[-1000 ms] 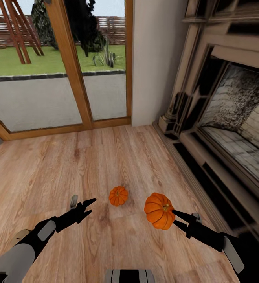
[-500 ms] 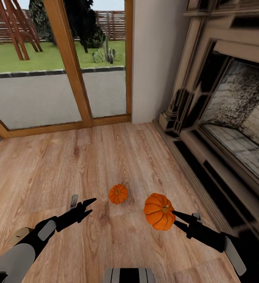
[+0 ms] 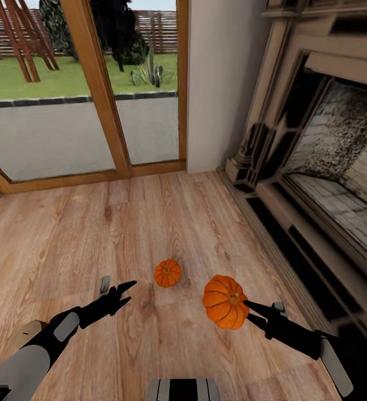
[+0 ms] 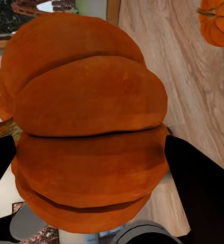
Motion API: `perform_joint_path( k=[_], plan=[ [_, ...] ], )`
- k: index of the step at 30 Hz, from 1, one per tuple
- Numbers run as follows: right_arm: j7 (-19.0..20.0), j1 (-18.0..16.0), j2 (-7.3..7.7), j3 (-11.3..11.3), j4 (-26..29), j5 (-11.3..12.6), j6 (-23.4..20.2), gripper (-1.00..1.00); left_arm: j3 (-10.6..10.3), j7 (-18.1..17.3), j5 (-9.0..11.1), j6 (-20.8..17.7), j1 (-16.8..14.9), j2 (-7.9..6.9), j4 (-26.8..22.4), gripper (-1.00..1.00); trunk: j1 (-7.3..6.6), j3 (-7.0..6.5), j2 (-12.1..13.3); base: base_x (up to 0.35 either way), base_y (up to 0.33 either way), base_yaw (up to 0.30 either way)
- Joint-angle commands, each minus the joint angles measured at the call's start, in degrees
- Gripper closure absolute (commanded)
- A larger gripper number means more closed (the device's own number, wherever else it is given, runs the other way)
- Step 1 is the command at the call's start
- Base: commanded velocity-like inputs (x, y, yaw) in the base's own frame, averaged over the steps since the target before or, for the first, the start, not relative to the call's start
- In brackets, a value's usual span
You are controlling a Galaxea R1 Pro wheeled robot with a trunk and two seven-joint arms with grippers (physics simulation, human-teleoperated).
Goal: Place each of the two pumpkins and all three candles from the living room inside a cabinet in the living room (use any cabinet), then make sure every cabinet is closed, and position the cauldron so it is next to a table in the living room.
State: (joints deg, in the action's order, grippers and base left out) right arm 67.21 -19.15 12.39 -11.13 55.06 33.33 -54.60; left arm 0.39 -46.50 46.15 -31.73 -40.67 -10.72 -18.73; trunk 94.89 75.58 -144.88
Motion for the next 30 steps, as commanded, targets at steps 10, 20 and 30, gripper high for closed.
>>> perform_joint_path(
  k=[10,20,30],
  plan=[
    [-0.11,-0.01,0.0,-0.03,0.04,0.15,-0.4,1.0,0.05,-0.09,0.25,-0.45,-0.02,-0.01,0.02,-1.0,0.24,2.26,-0.15,0.0,0.0,0.0],
    [-0.54,-0.01,0.0,0.52,0.04,-0.54,-0.36,1.0,-0.03,-0.16,0.25,-0.44,-0.02,-0.01,-0.01,-1.0,0.42,3.81,-0.25,0.0,0.0,0.0],
    [-0.45,-0.01,-0.59,0.24,-0.04,-0.35,-0.18,1.0,0.03,-0.17,0.25,-0.5,0.15,-0.01,-1.71,-1.0,0.55,4.92,-0.31,0.0,0.0,0.0]
  ],
)
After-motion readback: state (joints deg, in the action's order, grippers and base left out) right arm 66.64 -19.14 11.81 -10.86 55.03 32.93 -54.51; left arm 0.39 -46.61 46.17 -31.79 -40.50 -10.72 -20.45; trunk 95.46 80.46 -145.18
